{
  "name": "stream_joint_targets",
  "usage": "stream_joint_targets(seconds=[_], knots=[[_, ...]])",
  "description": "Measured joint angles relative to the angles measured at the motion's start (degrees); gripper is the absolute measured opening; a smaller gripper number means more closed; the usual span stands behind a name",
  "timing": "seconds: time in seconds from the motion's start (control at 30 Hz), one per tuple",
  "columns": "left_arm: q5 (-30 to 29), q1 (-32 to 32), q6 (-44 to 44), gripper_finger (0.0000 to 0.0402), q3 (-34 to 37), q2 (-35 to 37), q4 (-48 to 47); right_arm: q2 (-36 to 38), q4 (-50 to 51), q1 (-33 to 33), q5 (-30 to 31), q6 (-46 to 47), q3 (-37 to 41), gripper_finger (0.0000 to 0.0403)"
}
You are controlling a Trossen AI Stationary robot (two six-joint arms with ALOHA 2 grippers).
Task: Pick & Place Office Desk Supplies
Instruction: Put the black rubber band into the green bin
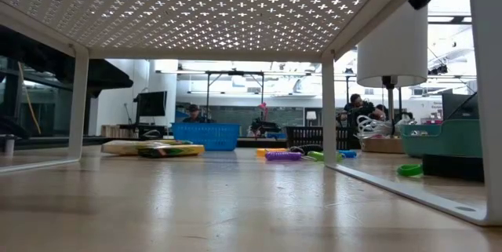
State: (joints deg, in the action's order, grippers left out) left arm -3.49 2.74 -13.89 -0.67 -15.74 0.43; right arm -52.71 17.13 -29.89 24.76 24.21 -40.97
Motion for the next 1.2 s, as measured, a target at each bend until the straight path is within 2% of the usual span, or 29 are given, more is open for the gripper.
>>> stream_joint_targets(seconds=[0.13, 0.33, 0.47, 0.67, 0.9, 1.2], knots=[[-0.01, -0.02, -0.02, 0.0095, 0.0, 0.01, 0.0, -4.21, 0.85, -5.01, 5.55, 1.68, -3.08, 0.0058], [-0.02, -0.02, -0.02, 0.0095, 0.0, 0.01, 0.0, -10.67, 2.81, -11.89, 12.78, 9.78, -5.8, 0.0058], [0.0, -0.01, -0.01, 0.0095, 0.0, 0.01, 0.0, -14.33, 2.99, -14.59, 14.14, 17.02, -5.99, 0.0058], [0.0, -0.01, -0.02, 0.0095, 0.0, 0.01, 0.0, -17.93, 5.32, -15.25, 14.35, 26.34, -6.01, 0.0058], [0.0, -0.02, -0.02, 0.0095, 0.0, 0.02, 0.02, -20.97, 10.59, -14.01, 13.16, 36.16, -5.99, 0.0058], [-0.01, -0.02, -0.01, 0.0095, 0.0, 0.0, 0.01, -24.57, 12.35, -8.71, 0.63, 44.91, -6.01, 0.0058]])
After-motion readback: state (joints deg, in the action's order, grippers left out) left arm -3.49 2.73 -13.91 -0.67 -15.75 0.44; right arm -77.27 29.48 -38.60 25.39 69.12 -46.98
